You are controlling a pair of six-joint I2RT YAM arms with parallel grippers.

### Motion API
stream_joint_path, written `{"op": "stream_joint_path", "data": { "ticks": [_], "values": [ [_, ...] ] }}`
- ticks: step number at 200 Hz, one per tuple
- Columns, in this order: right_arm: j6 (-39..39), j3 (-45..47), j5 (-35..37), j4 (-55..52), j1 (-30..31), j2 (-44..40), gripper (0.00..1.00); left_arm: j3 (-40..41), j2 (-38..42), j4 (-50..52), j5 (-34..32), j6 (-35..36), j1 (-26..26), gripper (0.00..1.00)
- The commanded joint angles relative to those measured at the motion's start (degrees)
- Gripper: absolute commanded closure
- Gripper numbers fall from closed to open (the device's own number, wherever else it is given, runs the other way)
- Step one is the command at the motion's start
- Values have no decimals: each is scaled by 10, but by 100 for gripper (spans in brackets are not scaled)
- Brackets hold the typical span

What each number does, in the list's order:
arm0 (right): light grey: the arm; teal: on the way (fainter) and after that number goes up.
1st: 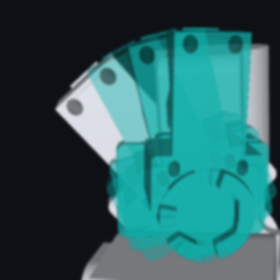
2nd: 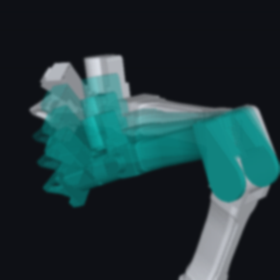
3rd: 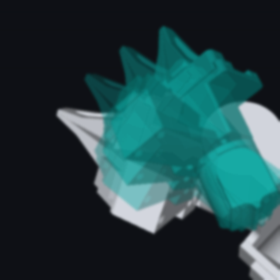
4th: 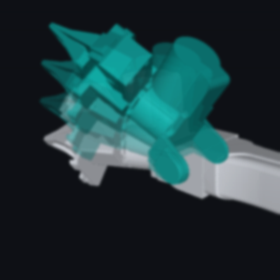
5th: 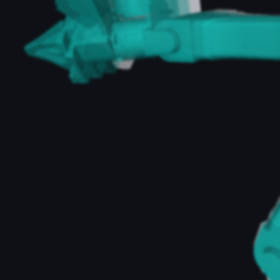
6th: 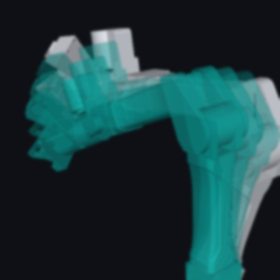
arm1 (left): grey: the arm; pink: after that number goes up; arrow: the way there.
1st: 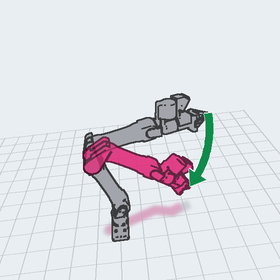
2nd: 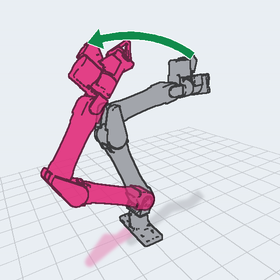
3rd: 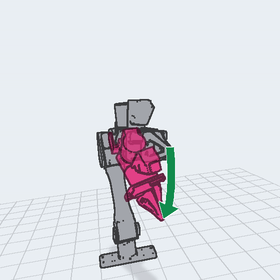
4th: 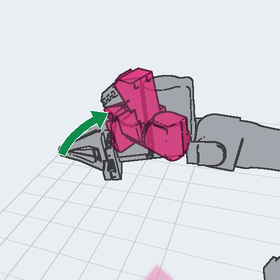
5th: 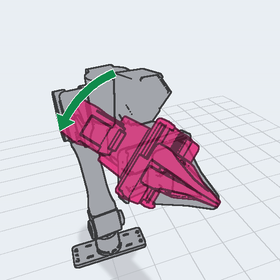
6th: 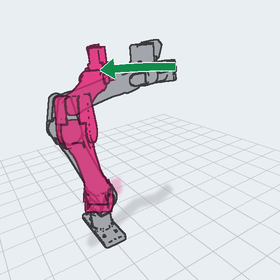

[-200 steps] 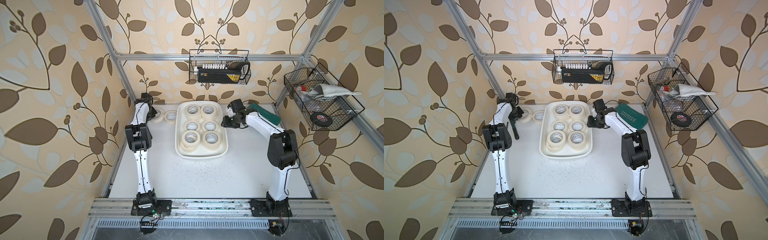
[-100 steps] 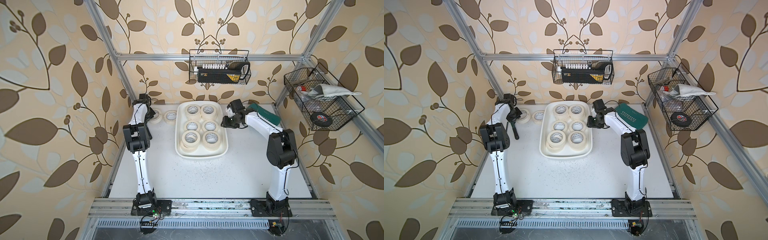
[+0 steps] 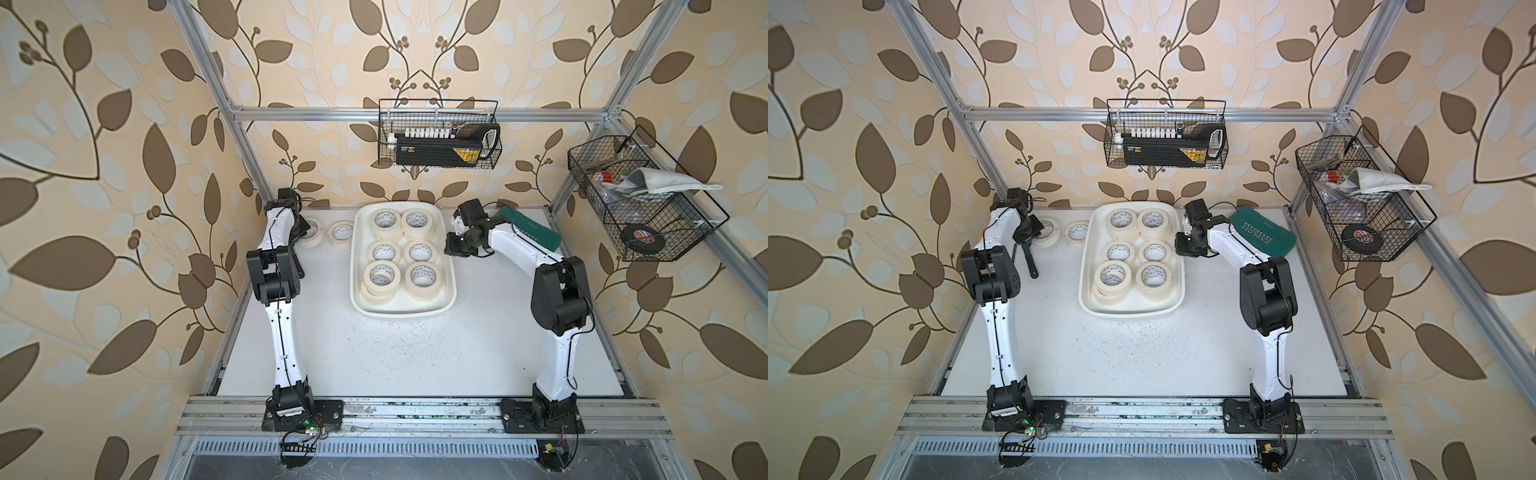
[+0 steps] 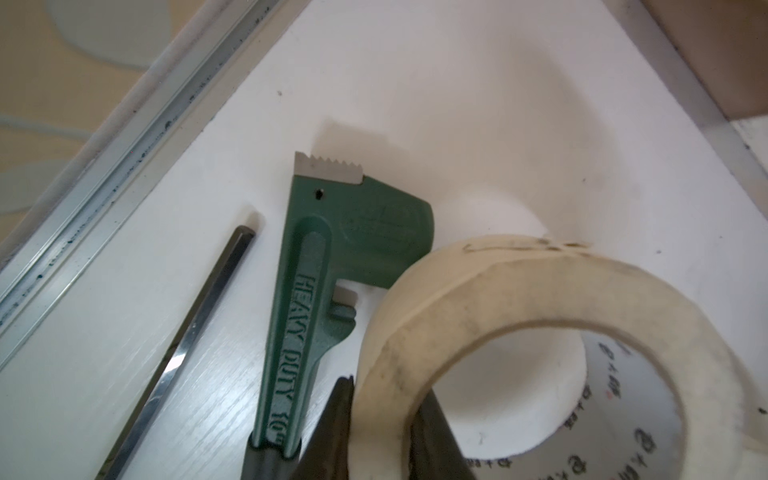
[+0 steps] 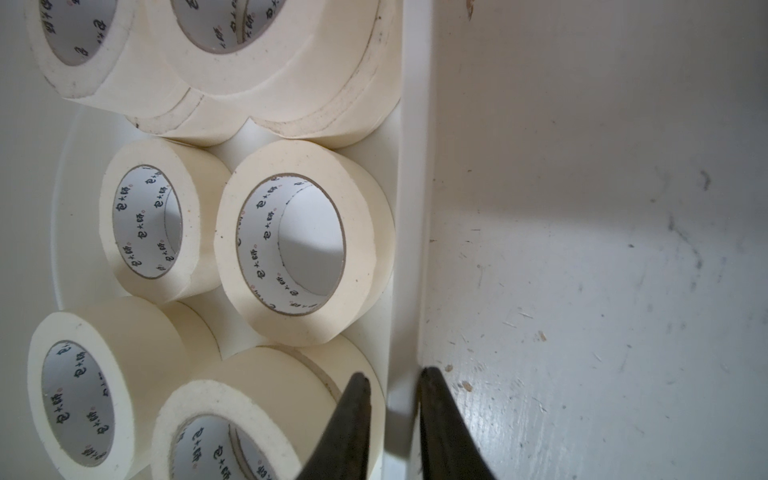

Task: Take out the art tape in the storage box
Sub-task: Place the art tape at the center of the board.

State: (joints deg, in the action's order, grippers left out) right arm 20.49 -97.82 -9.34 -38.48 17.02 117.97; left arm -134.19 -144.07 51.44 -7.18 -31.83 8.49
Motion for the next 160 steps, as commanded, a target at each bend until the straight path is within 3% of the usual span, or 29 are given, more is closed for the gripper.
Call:
{"op": "stream_joint_path", "data": {
  "ticks": [1, 18, 59, 67, 85, 102, 136, 160],
  "values": [
    [-2, -7, 0, -10, 7, 4, 79, -25, -12, -10, 9, 14, -10, 76],
    [-6, -4, -1, -12, 8, 1, 87, -31, -19, -11, 11, 17, -14, 75],
    [-8, 9, -1, -12, 11, -8, 92, -32, -18, -13, 8, 24, -24, 72],
    [-8, 13, 1, -12, 12, -10, 94, -31, -19, -12, 9, 23, -24, 68],
    [-9, 22, 5, -11, 13, -18, 95, -29, -14, -4, -1, 21, -25, 45],
    [-10, 29, 8, -10, 14, -24, 97, -16, -1, -3, -9, 20, -25, 34],
    [-11, 51, 13, -10, 19, -39, 100, 5, 42, 16, -15, 15, -22, 22],
    [-12, 74, 19, -5, 22, -52, 100, 40, 97, 26, -21, 3, -21, 20]
  ]
}}
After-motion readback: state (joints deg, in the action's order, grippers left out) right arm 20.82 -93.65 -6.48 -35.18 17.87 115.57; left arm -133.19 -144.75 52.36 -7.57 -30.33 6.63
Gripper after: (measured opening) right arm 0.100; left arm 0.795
